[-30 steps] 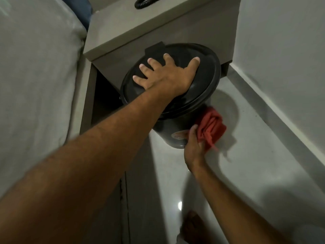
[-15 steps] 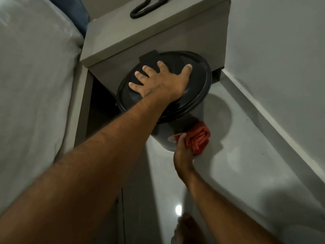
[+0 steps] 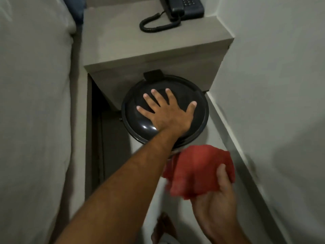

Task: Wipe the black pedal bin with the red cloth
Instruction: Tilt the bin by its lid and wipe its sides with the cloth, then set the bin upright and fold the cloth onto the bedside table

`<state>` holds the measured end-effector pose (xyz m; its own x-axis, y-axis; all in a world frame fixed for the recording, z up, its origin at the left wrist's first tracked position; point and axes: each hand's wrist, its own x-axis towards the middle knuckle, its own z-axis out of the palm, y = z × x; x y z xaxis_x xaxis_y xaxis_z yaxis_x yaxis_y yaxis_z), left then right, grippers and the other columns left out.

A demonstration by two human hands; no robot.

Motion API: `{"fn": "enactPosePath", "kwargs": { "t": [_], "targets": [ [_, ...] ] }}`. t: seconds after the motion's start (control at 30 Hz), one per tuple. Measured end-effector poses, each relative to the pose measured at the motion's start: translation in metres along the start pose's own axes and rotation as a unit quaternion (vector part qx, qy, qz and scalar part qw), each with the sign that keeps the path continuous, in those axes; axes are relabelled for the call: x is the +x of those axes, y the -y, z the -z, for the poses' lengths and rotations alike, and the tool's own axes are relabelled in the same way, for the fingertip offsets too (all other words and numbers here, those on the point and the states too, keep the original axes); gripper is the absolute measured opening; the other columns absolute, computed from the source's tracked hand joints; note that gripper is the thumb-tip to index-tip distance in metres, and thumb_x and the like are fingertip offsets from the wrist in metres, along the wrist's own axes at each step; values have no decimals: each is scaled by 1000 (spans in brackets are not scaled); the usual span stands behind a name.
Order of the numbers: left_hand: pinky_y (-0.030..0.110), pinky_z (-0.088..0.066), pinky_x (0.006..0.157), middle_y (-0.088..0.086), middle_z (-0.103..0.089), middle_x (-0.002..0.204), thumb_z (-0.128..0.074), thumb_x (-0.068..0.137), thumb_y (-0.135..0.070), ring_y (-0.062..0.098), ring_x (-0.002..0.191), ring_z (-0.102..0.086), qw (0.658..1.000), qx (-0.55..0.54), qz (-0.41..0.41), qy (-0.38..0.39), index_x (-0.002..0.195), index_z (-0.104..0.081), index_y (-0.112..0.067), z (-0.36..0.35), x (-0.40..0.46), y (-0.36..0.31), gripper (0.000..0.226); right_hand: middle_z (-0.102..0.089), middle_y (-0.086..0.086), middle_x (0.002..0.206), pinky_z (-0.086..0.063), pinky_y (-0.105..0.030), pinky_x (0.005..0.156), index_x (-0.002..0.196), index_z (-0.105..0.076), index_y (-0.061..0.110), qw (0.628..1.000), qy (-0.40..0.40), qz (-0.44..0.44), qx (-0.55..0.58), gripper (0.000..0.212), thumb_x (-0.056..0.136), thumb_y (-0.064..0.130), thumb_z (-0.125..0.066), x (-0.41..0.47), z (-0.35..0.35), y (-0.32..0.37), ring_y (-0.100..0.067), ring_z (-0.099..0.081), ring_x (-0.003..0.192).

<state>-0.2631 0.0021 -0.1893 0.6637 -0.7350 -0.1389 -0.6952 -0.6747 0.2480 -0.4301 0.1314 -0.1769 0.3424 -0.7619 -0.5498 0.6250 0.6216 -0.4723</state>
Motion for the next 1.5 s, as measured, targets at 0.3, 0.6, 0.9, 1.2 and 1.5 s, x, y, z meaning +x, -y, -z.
{"fn": "enactPosePath", "kwargs": {
  "t": [0.3,0.6,0.9,1.2,1.5],
  "targets": [
    [58,6,122,-4,-16,167,-26,96,-68,15,153,5,890,-406,-46,203,150,-32,-39,94,-28,26,62,-49,-27,150,-49,-56,106,151,-36,1,997,47,-39,47,60,105,39,-35,-37,-122,84,-40,-55,134],
    [45,-53,94,25,-70,117,-82,79,-7,37,106,-69,671,-623,-46,400,137,-54,-8,304,-91,91,64,-67,-31,128,-31,-57,115,126,-67,-3,979,42,-198,-21,75,60,20,-95,-71,-277,148,-45,-71,109],
    [37,-62,72,20,-77,97,-93,49,-20,37,88,-75,774,-593,119,187,105,-73,-4,362,-42,112,62,-82,-11,87,-61,-37,52,98,-76,12,957,30,-47,-286,37,64,0,-77,-29,-329,182,-23,-80,74],
    [38,-62,74,13,-77,107,-90,70,-21,35,95,-74,783,-566,132,222,104,-76,-19,376,52,107,36,-81,-4,100,-66,-41,71,111,-72,19,873,47,-62,-482,34,80,8,-82,57,-370,196,-22,-79,90],
    [35,-61,63,8,-80,90,-82,78,-8,25,76,-77,837,-473,215,170,96,-73,-16,316,201,111,21,-72,1,107,-64,-38,83,116,-57,25,829,23,-19,-558,43,85,-2,-73,199,-400,138,-14,-72,96]
  ]
}}
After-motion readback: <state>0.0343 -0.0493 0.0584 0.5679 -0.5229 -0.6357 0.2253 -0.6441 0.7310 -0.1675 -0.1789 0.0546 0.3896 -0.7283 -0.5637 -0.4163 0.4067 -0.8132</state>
